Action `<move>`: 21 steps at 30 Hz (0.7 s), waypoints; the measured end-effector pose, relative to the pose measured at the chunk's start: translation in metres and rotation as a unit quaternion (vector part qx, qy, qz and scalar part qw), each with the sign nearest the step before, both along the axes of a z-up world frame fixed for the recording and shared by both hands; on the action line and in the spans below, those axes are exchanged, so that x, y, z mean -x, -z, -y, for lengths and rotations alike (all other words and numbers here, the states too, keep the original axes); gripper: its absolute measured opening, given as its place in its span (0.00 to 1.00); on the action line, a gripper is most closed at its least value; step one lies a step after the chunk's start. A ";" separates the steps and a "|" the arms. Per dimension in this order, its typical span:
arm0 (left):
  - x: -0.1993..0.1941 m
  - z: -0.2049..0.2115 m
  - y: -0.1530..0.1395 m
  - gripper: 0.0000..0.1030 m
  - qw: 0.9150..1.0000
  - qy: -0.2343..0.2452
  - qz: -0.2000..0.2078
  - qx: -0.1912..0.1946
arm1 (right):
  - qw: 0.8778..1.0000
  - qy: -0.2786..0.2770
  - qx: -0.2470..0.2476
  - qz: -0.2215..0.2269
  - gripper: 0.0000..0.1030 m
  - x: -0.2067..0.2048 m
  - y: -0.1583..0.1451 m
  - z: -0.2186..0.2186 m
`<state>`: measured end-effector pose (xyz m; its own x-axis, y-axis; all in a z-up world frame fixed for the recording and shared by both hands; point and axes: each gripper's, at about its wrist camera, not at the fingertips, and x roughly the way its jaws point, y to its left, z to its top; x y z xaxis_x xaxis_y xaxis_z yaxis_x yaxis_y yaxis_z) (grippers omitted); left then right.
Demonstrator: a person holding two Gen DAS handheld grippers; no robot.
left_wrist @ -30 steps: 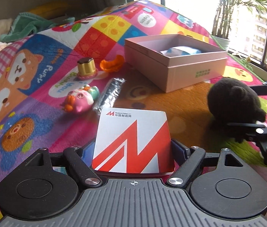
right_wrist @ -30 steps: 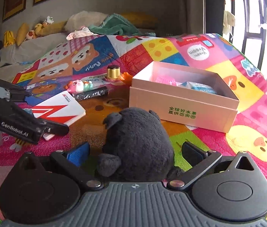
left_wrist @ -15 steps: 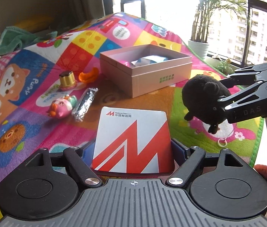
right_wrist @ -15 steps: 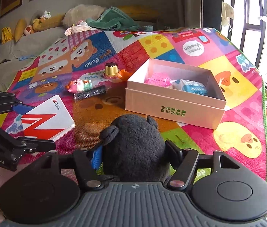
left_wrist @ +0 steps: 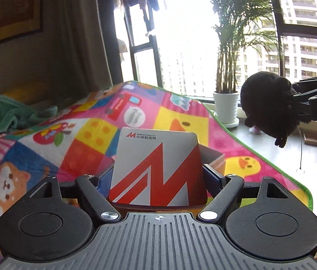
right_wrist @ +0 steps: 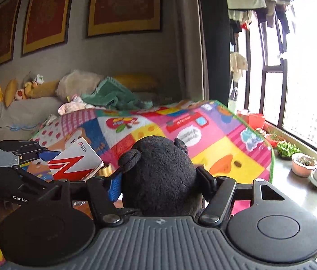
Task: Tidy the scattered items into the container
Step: 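Lower the card box and plush toy into the white box, opening both grippers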
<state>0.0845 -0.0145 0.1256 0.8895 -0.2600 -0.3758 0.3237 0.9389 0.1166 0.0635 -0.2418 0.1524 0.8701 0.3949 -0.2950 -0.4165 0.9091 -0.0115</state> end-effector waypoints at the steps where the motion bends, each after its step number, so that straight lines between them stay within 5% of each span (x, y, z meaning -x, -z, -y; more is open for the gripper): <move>1: -0.012 0.001 -0.003 0.82 1.000 0.001 -0.002 0.009 | 1.000 0.006 -0.001 0.009 0.64 -0.008 -0.005 0.000; 6: -0.076 0.013 0.000 0.82 0.998 0.016 -0.020 0.051 | 1.000 0.009 -0.004 0.027 0.64 -0.058 -0.021 -0.007; 9: -0.113 0.016 0.021 0.96 0.996 0.018 -0.039 0.076 | 1.000 0.009 -0.007 0.026 0.64 -0.092 -0.025 -0.018; 11: -0.123 0.012 0.037 0.96 0.995 0.009 -0.051 0.082 | 1.000 0.010 -0.012 0.015 0.64 -0.118 -0.024 -0.025; 21: -0.064 -0.053 0.086 1.00 0.993 -0.054 -0.098 0.034 | 0.994 0.009 -0.028 -0.104 0.65 -0.216 0.023 -0.063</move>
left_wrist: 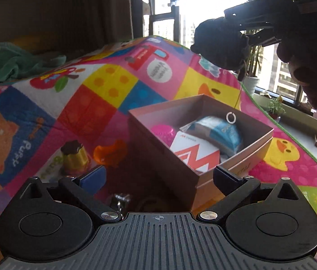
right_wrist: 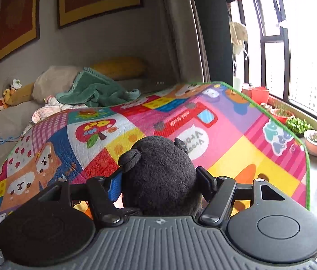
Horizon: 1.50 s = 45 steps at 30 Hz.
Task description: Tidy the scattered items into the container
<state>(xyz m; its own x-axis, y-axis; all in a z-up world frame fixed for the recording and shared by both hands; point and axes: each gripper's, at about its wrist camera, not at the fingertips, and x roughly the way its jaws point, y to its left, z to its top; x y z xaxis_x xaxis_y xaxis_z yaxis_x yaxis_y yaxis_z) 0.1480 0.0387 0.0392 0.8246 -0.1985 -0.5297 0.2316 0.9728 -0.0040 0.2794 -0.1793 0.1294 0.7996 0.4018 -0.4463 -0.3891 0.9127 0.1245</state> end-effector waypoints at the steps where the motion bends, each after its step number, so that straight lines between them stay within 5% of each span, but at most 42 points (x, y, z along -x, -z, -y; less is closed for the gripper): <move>1: 0.006 -0.008 0.004 1.00 1.000 -0.008 -0.010 0.005 | 1.000 0.006 0.004 -0.012 0.68 -0.006 0.006 -0.005; 4: 0.021 -0.030 0.015 1.00 0.999 -0.037 -0.030 0.008 | 0.999 0.024 0.010 -0.037 0.79 -0.019 0.018 -0.013; 11: 0.046 -0.070 0.036 1.00 0.993 -0.108 -0.051 0.022 | 0.999 -0.002 0.038 -0.015 0.87 0.003 0.015 -0.043; 18: 0.052 -0.089 0.044 1.00 0.982 -0.172 -0.049 0.055 | 0.987 -0.132 0.093 0.002 0.87 0.070 0.049 -0.116; 22: 0.055 -0.110 0.041 1.00 0.969 -0.239 -0.038 0.057 | 0.977 -0.181 0.116 -0.008 0.67 0.109 0.079 -0.147; 24: 0.056 -0.122 0.040 1.00 0.960 -0.276 -0.034 0.036 | 0.977 -0.187 0.102 -0.034 0.67 0.115 0.087 -0.154; 27: 0.059 -0.140 0.042 1.00 0.951 -0.300 -0.045 0.059 | 0.978 -0.176 0.093 -0.058 0.75 0.115 0.100 -0.166; 31: 0.059 -0.144 0.043 1.00 0.949 -0.304 -0.047 0.069 | 0.972 -0.184 0.129 -0.071 0.84 0.115 0.127 -0.190; 33: 0.059 -0.142 0.043 1.00 0.950 -0.303 -0.046 0.063 | 0.971 -0.179 0.143 -0.070 0.79 0.115 0.137 -0.195; 34: 0.059 -0.140 0.044 1.00 0.950 -0.302 -0.045 0.061 | 0.971 -0.175 0.148 -0.073 0.63 0.113 0.142 -0.196; 38: 0.059 -0.139 0.044 1.00 0.951 -0.300 -0.045 0.062 | 0.974 -0.157 0.136 -0.087 0.29 0.108 0.143 -0.185; 45: 0.059 -0.140 0.045 1.00 0.951 -0.300 -0.044 0.064 | 0.974 -0.150 0.146 -0.092 0.17 0.124 0.140 -0.147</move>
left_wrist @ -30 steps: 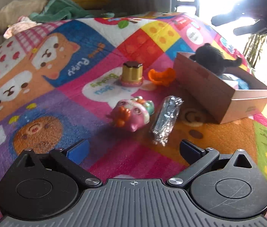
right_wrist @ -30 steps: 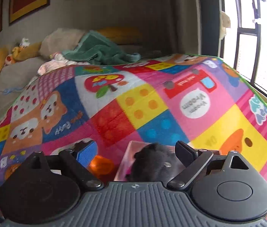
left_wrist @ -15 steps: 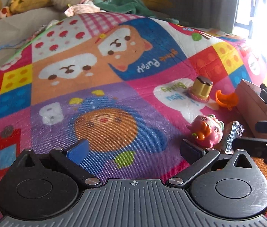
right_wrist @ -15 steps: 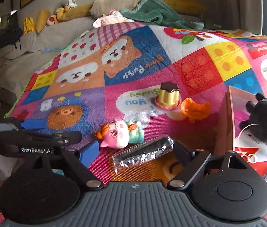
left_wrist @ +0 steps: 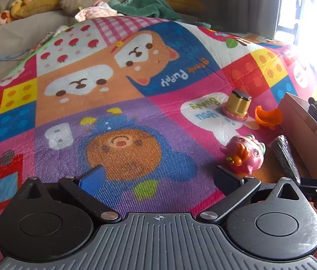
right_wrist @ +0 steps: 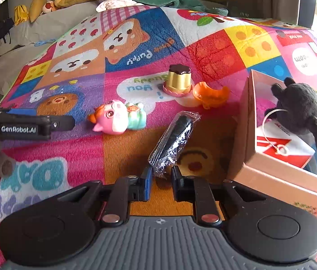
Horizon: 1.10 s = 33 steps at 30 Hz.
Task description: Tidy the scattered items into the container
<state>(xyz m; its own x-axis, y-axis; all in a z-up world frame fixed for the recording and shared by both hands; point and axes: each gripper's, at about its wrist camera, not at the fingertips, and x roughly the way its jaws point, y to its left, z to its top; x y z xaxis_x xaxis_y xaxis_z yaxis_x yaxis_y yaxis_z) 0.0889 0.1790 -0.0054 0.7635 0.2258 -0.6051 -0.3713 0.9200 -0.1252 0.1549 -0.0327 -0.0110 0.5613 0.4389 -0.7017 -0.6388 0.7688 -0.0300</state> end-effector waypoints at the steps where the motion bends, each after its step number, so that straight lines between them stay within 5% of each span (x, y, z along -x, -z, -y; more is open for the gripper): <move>1: 0.000 0.000 0.000 1.00 1.000 0.000 0.000 0.000 | 1.000 -0.002 -0.001 -0.001 0.16 0.005 -0.001 0.007; 9: 0.000 0.000 0.000 1.00 1.000 0.000 0.000 0.000 | 0.999 -0.009 -0.002 -0.032 0.16 0.056 -0.007 0.084; 12: -0.001 0.001 0.000 1.00 1.000 0.000 -0.003 -0.004 | 0.999 0.027 0.025 -0.003 0.18 0.071 -0.006 0.115; 17: -0.003 0.005 0.001 1.00 1.000 0.000 -0.013 -0.017 | 0.974 0.179 0.086 0.109 0.50 0.066 -0.002 0.156; 20: -0.005 0.008 0.001 1.00 0.999 0.002 -0.021 -0.026 | 0.973 0.207 0.021 0.097 0.68 0.063 -0.006 0.175; 24: -0.010 0.014 0.002 1.00 0.998 0.003 -0.036 -0.044 | 0.982 0.165 -0.074 0.060 0.69 0.064 -0.008 0.173; 28: -0.012 0.018 0.003 1.00 0.997 0.006 -0.048 -0.060 | 0.990 0.102 0.006 0.098 0.69 0.065 0.003 0.140; 31: -0.007 0.019 0.002 1.00 0.998 0.017 -0.035 -0.055 | 0.975 0.163 0.062 0.137 0.71 0.049 0.007 0.144; 33: -0.002 0.027 -0.004 1.00 0.997 0.044 -0.016 -0.056 | 0.966 0.213 0.046 0.135 0.72 0.037 0.000 0.159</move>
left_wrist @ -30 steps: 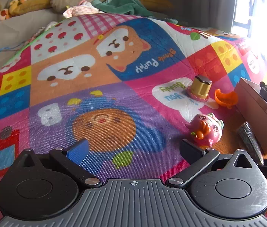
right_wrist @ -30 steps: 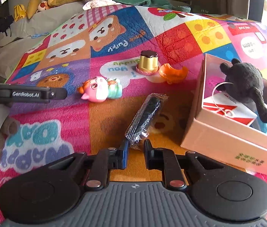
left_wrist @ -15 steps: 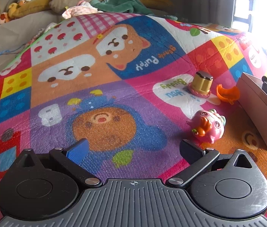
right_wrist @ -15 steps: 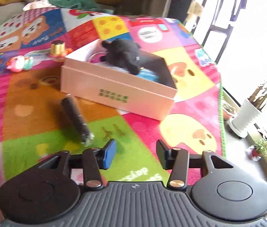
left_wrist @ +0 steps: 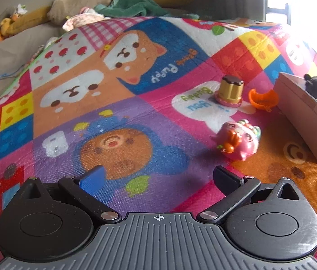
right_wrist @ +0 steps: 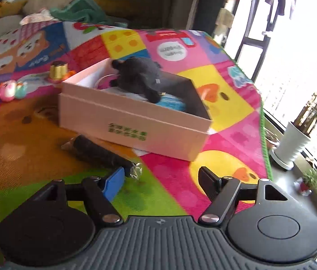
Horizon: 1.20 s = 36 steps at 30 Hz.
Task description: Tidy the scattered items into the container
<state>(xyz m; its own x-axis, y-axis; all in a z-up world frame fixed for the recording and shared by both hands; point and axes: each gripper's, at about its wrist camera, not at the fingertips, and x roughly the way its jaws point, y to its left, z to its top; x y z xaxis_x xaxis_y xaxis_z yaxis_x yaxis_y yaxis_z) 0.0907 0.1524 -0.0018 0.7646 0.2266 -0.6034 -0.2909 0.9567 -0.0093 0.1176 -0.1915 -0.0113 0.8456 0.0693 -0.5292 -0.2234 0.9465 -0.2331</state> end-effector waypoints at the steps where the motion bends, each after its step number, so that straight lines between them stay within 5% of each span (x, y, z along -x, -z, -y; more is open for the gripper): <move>1: 0.002 0.008 -0.004 1.00 1.000 0.024 0.008 -0.001 | 0.999 0.008 -0.034 -0.009 0.75 -0.003 -0.004 0.010; 2: 0.004 0.017 -0.007 1.00 0.999 0.045 0.014 -0.004 | 0.997 0.005 -0.072 -0.023 0.85 -0.005 -0.007 0.017; 5: 0.004 0.044 -0.016 1.00 0.996 0.089 0.024 -0.017 | 0.987 -0.014 -0.149 -0.060 0.93 -0.007 -0.007 0.019; 11: -0.003 0.073 -0.013 1.00 0.990 0.133 0.018 -0.040 | 0.985 -0.014 -0.142 -0.097 0.93 -0.021 0.008 -0.022; 18: -0.027 0.071 -0.004 1.00 0.992 0.116 -0.008 -0.057 | 0.985 -0.052 -0.136 -0.091 0.82 -0.014 0.009 -0.036; 25: -0.040 0.067 -0.002 1.00 0.991 0.122 -0.019 -0.055 | 0.980 -0.131 -0.121 -0.093 0.84 0.026 0.014 -0.026; 36: -0.065 0.063 0.002 1.00 0.988 0.147 -0.012 -0.053 | 0.980 -0.140 -0.111 -0.088 0.91 0.029 0.016 -0.031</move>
